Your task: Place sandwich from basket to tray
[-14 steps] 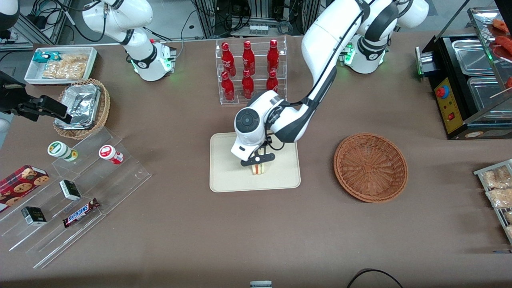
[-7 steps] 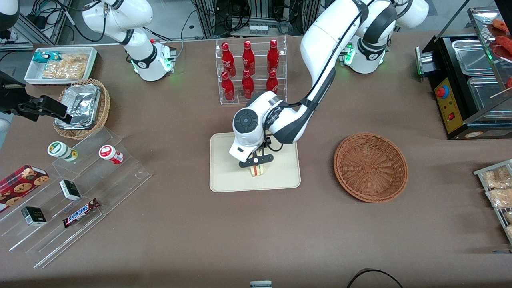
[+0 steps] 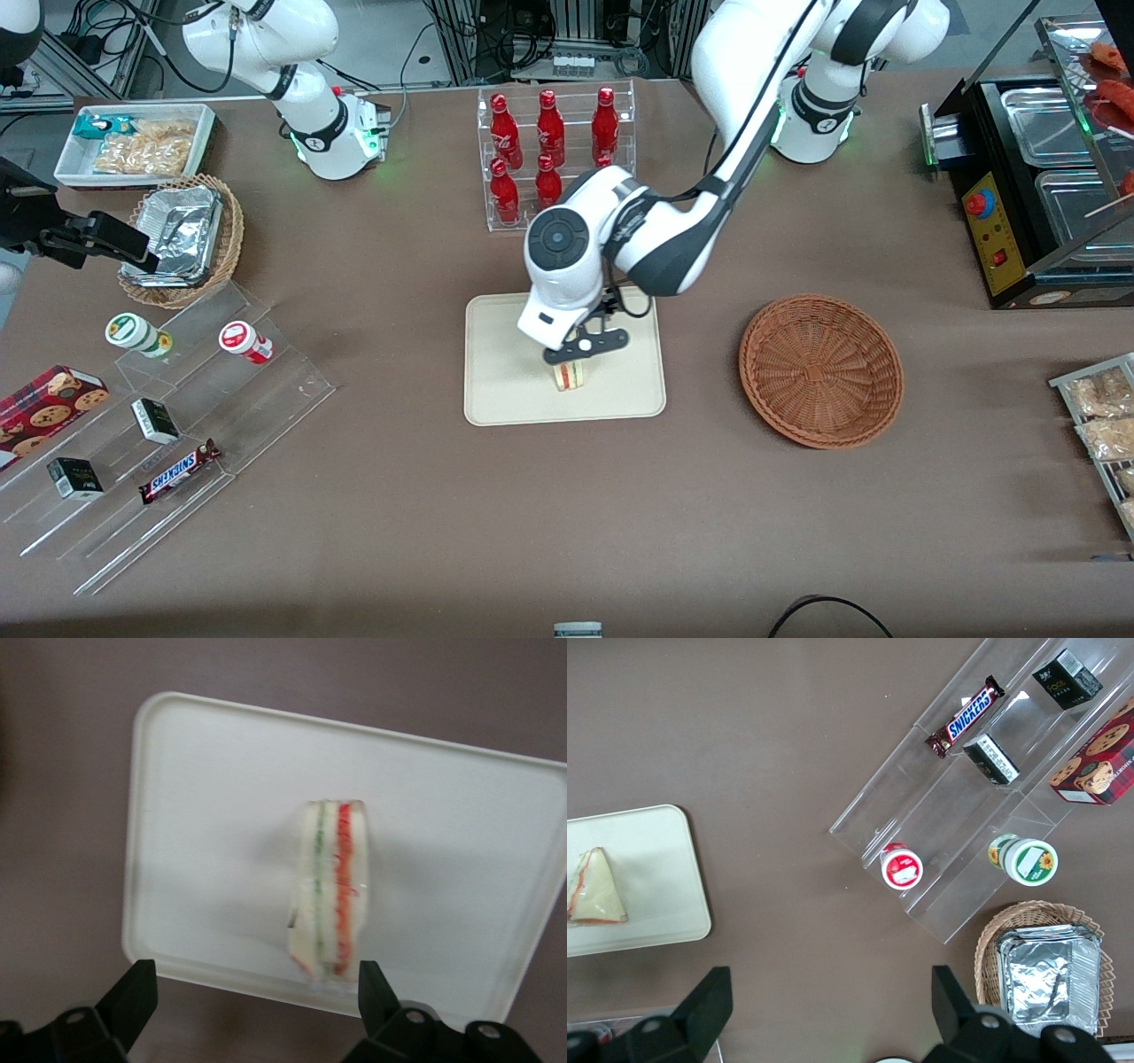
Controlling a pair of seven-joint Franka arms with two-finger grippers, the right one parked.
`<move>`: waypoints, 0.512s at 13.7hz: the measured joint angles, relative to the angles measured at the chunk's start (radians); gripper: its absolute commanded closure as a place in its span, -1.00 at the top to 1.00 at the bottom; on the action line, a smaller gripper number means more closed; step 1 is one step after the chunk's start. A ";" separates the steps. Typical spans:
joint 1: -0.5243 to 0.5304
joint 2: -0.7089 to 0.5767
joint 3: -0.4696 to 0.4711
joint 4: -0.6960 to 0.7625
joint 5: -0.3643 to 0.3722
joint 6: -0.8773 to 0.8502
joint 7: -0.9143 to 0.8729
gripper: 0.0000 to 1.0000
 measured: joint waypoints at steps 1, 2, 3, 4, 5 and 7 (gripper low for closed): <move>0.007 -0.024 0.020 -0.019 0.000 -0.014 0.005 1.00; 0.024 -0.046 0.029 -0.046 0.000 -0.017 0.021 1.00; 0.049 -0.068 0.033 -0.074 0.000 -0.018 0.061 1.00; 0.076 -0.089 0.034 -0.100 0.000 -0.026 0.110 1.00; 0.106 -0.116 0.035 -0.128 0.000 -0.037 0.162 1.00; 0.168 -0.186 0.037 -0.198 0.000 -0.049 0.272 1.00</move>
